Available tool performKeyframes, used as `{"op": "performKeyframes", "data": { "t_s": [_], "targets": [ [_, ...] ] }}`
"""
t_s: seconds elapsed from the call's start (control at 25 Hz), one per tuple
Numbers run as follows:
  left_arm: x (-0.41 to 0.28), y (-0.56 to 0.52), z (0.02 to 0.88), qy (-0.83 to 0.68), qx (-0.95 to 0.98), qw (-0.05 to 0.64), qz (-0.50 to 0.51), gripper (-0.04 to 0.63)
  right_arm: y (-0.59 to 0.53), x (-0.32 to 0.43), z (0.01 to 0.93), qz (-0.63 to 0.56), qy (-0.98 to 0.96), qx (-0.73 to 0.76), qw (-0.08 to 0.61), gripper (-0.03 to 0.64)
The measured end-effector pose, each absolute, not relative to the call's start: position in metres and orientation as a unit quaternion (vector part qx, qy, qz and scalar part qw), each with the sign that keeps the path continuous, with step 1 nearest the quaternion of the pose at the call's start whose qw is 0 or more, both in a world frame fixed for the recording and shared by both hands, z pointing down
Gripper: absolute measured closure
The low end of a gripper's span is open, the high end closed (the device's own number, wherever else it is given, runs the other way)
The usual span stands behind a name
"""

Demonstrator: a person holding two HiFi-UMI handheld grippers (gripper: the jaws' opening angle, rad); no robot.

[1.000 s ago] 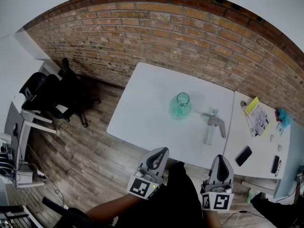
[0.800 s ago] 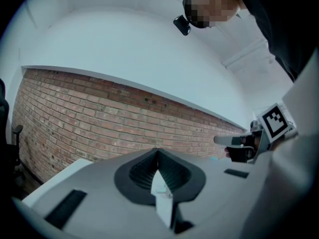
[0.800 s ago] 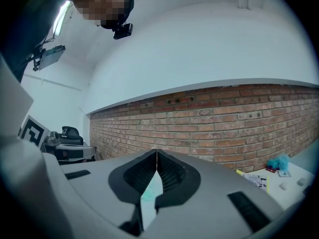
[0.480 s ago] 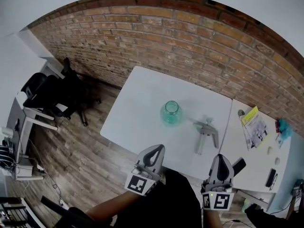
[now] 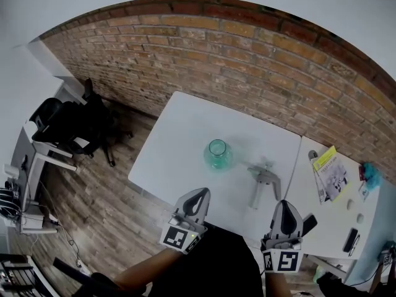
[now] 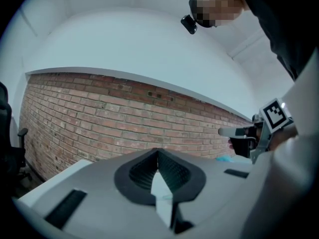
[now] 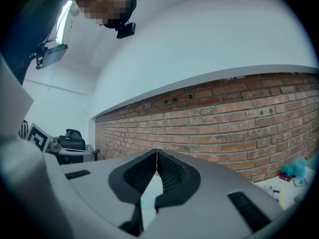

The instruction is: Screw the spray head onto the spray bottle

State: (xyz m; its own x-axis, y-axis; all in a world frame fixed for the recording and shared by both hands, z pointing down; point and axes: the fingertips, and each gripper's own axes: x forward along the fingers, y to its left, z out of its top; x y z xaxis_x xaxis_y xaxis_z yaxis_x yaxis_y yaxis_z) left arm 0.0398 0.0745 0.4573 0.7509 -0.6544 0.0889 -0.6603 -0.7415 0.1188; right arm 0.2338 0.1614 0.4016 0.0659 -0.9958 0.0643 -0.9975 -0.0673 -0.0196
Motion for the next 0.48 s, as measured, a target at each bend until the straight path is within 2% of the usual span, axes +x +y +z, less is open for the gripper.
{"op": "performKeyframes", "data": {
  "t_s": [0.32, 0.48],
  "targets": [
    [0.052, 0.049, 0.478, -0.32, 0.945, 0.059, 0.034, 0.601, 0.154, 0.229, 0.4, 0.037, -0.67, 0.741, 0.026, 0.609],
    [0.056, 0.039, 0.481, -0.313, 0.946, 0.075, 0.036, 0.6, 0.146, 0.225, 0.391, 0.029, -0.664, 0.746, 0.028, 0.609]
  ]
}}
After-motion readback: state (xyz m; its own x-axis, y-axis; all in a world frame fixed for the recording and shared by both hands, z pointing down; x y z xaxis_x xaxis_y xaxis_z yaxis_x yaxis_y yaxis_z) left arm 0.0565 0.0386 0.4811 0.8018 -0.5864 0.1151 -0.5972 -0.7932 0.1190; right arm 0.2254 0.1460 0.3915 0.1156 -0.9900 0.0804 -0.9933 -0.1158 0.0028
